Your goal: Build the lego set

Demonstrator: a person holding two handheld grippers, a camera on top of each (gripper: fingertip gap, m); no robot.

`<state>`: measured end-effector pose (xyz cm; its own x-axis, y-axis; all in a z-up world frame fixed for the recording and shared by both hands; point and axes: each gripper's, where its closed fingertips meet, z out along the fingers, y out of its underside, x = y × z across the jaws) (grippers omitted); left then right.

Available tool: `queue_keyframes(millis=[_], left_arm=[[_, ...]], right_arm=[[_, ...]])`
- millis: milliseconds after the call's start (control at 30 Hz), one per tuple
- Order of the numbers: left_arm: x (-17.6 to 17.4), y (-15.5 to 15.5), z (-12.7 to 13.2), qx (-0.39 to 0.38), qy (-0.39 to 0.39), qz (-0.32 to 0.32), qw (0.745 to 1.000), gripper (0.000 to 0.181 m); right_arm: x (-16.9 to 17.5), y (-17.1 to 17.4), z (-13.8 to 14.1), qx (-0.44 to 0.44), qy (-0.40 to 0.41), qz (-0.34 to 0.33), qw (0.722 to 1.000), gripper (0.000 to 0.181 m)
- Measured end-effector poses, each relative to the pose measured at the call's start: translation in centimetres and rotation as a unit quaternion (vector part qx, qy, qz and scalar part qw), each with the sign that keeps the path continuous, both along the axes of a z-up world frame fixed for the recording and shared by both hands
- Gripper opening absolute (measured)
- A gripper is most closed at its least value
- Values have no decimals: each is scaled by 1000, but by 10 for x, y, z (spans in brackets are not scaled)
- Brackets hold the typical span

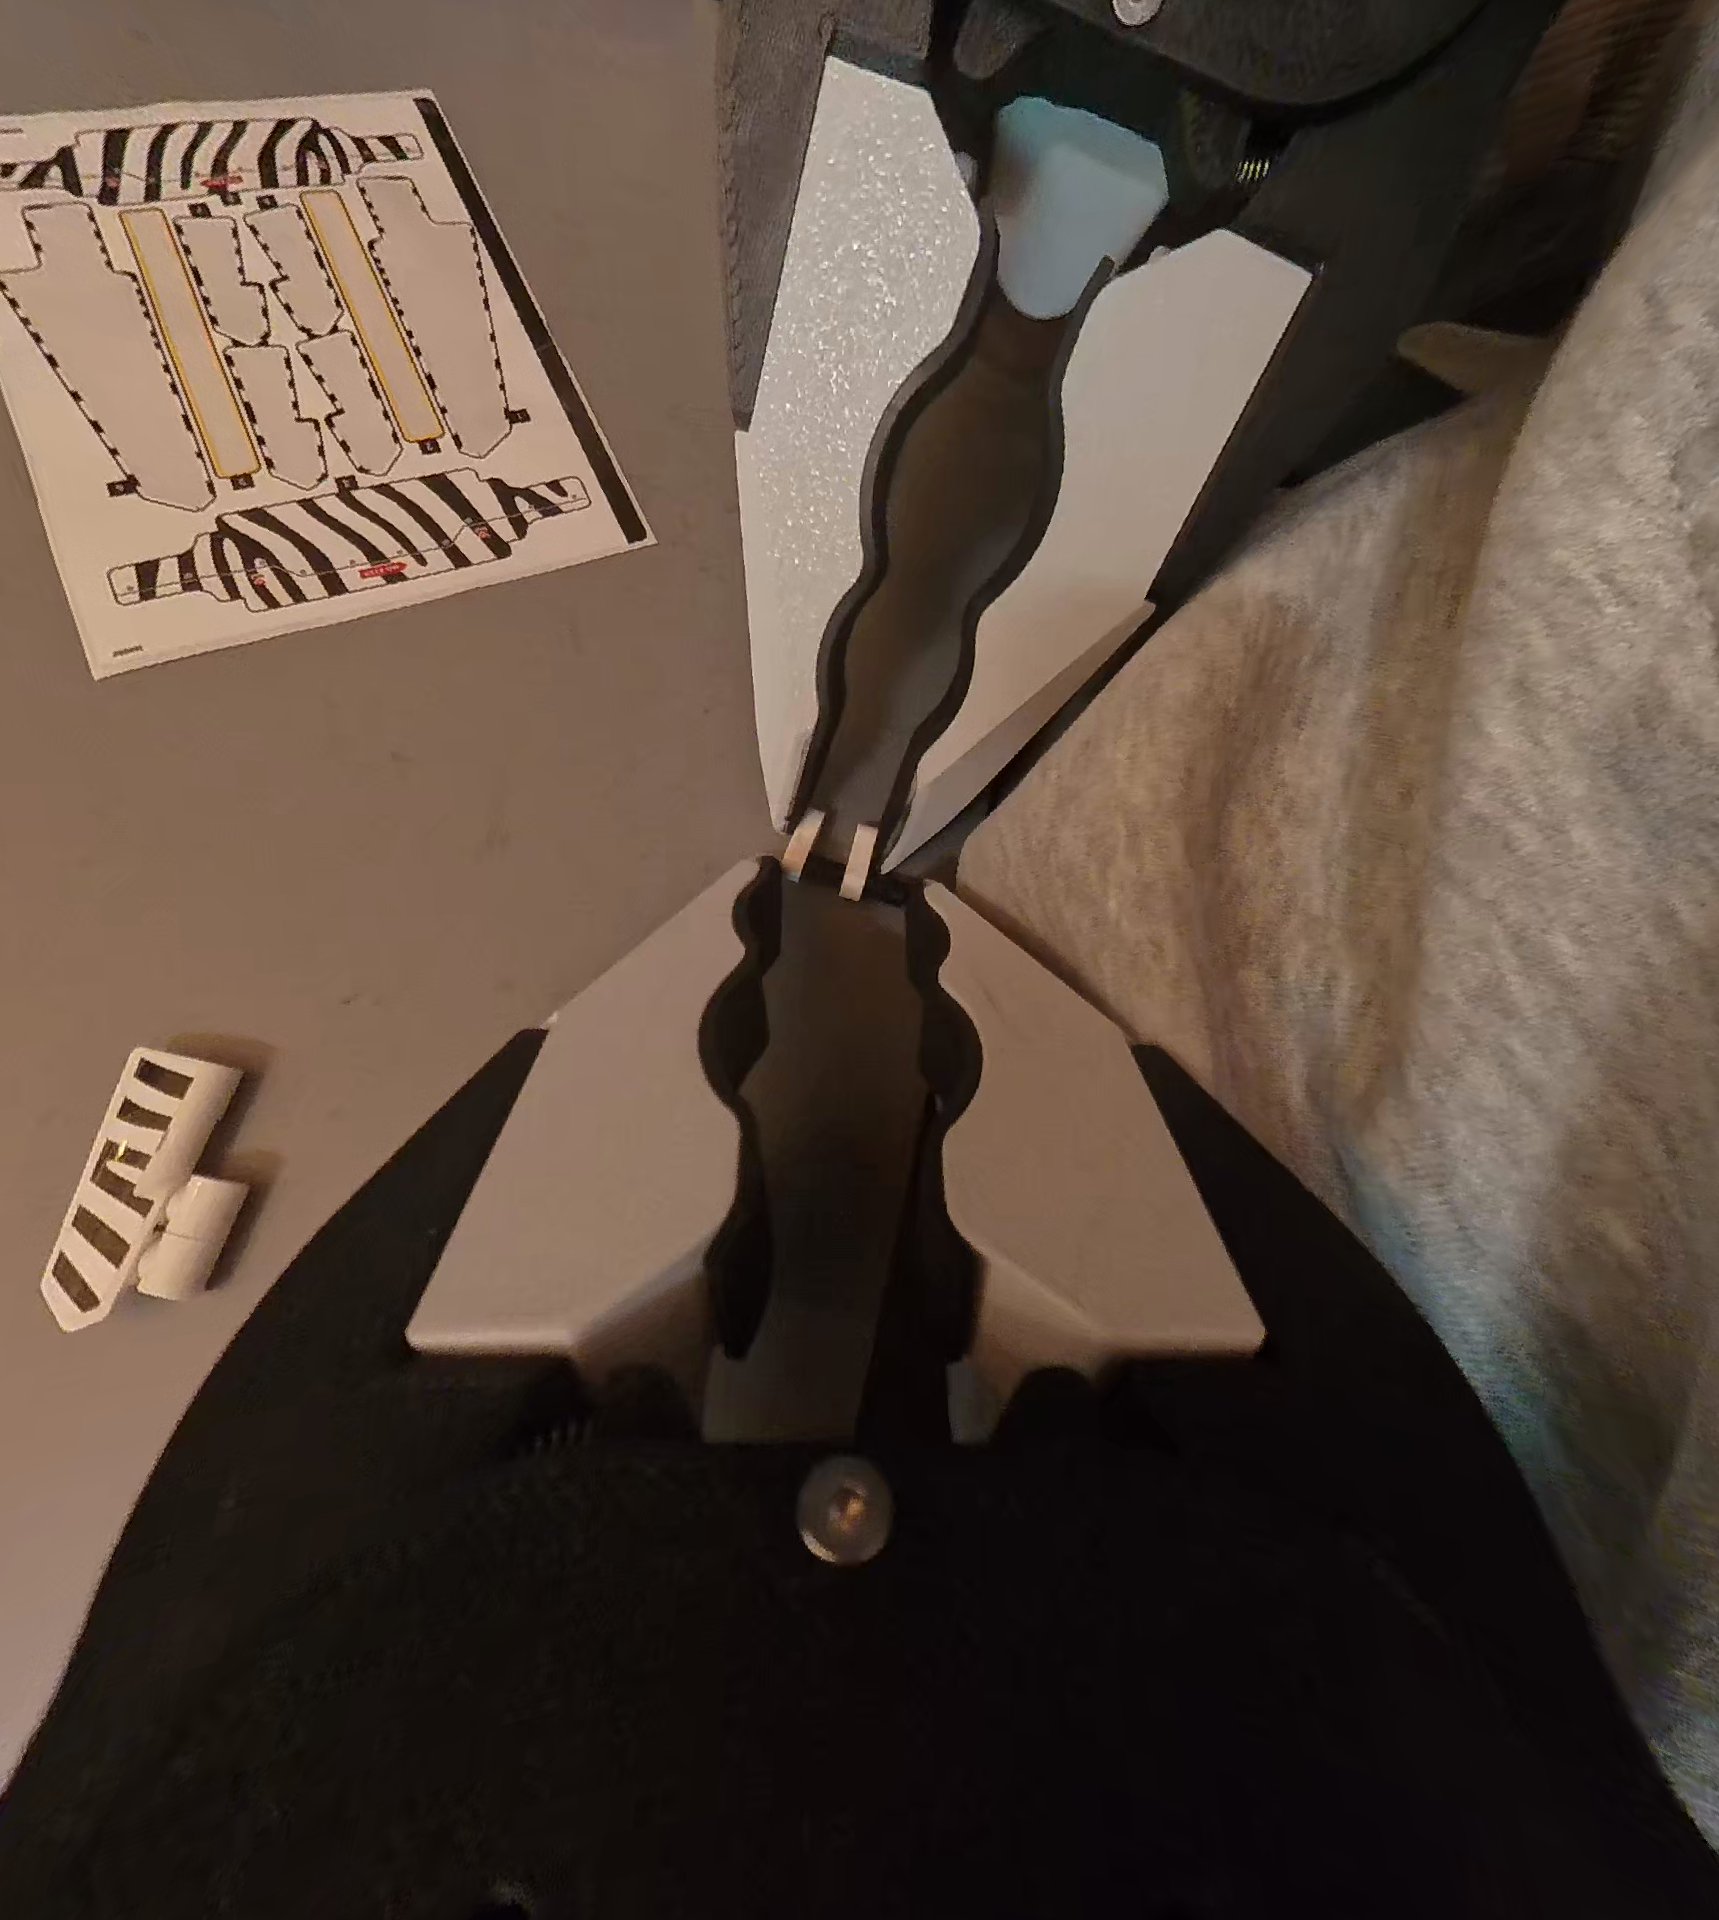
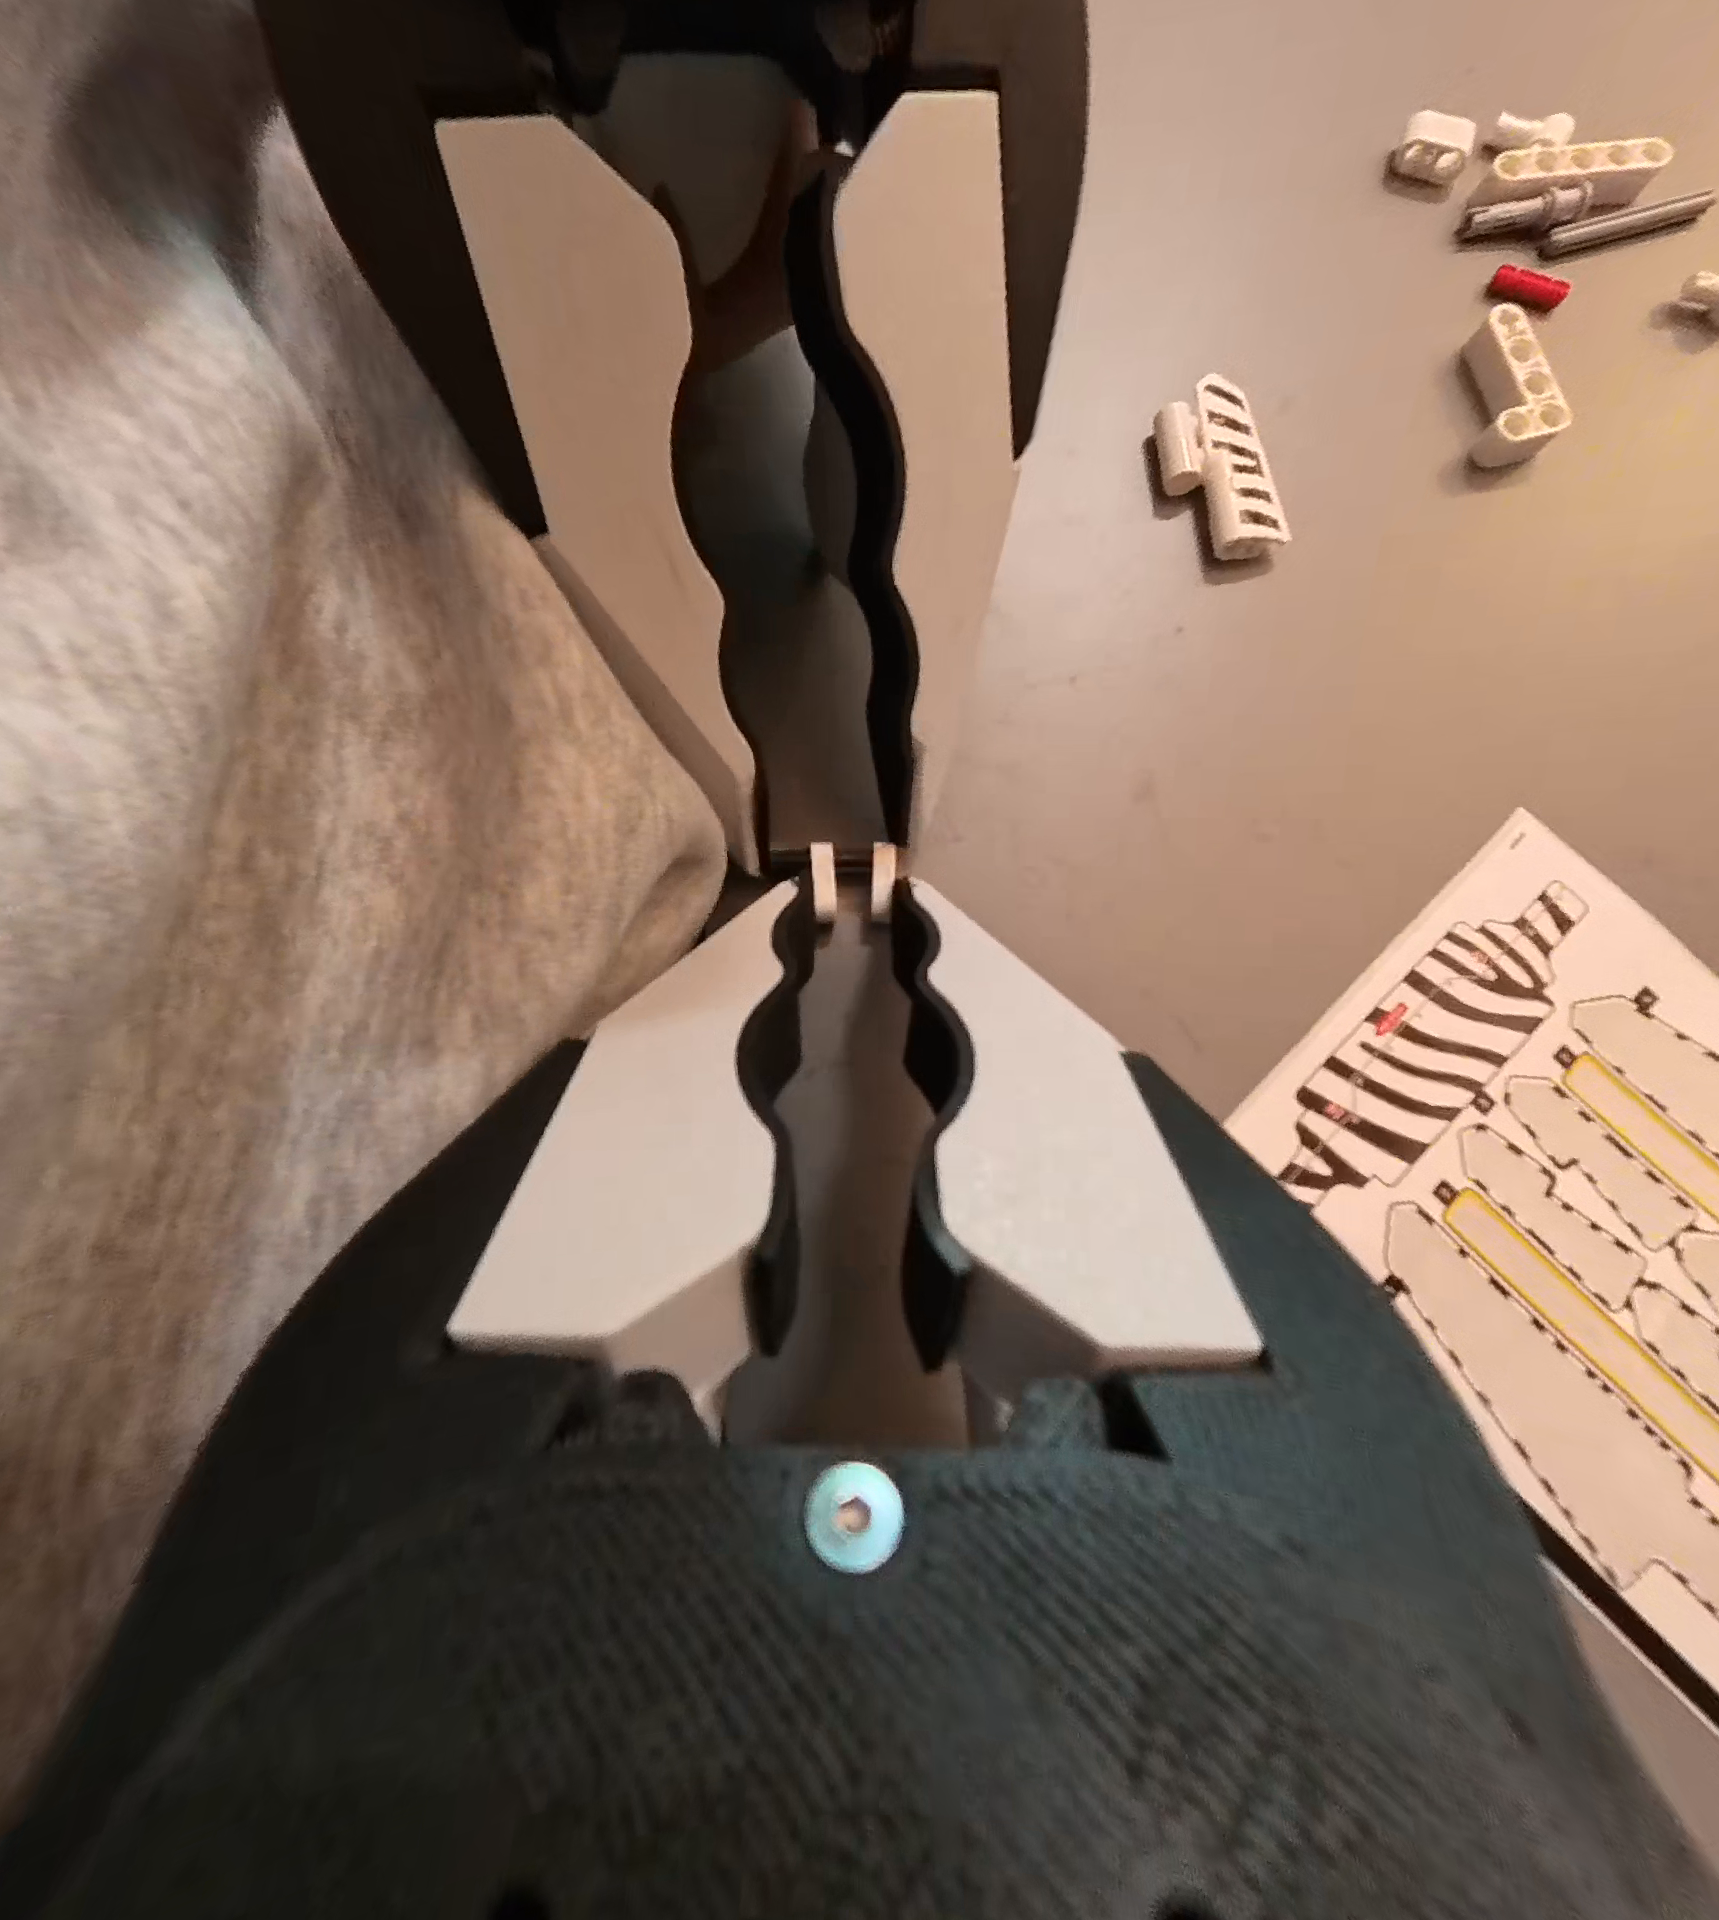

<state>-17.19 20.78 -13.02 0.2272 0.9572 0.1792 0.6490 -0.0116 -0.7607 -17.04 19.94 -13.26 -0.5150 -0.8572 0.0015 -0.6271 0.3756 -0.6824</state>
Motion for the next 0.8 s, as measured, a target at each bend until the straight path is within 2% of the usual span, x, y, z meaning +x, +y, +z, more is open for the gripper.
queue_keyframes(millis=[800], left_arm=[[0, 2, -1, -18, 4, -4, 1000, 22]], right_arm=[[0, 1, 1, 25, -24, 18, 999, 14]])
